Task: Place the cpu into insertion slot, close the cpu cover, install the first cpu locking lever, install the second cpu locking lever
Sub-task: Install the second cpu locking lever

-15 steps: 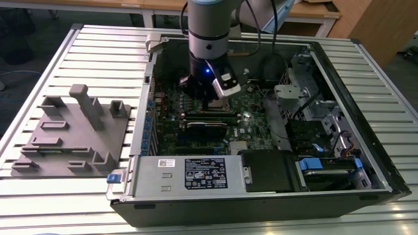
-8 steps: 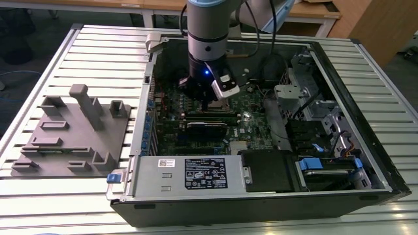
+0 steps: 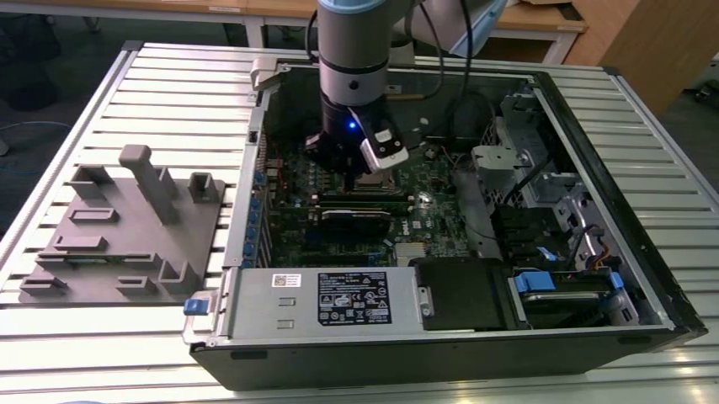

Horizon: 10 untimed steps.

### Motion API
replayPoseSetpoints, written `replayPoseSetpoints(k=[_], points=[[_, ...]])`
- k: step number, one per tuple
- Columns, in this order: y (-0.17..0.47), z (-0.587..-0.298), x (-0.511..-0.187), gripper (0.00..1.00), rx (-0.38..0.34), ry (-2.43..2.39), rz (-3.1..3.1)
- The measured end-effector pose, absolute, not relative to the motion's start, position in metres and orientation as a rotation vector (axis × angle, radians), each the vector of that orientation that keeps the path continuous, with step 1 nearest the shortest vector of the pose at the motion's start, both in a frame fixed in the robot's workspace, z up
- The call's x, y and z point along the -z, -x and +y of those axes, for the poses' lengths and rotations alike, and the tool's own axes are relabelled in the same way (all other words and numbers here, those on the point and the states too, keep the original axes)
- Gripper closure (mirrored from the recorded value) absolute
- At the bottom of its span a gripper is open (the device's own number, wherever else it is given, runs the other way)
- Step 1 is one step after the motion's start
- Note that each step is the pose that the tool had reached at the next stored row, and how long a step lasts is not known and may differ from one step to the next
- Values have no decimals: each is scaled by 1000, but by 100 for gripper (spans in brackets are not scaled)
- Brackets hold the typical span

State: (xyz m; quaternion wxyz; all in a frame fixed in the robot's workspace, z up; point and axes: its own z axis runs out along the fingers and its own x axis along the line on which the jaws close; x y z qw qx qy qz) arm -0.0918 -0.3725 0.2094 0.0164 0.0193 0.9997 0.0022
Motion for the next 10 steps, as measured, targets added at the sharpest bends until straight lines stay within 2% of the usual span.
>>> replayPoseSetpoints(k=[10], points=[[93, -375, -209, 89, -7, -60, 3108]])
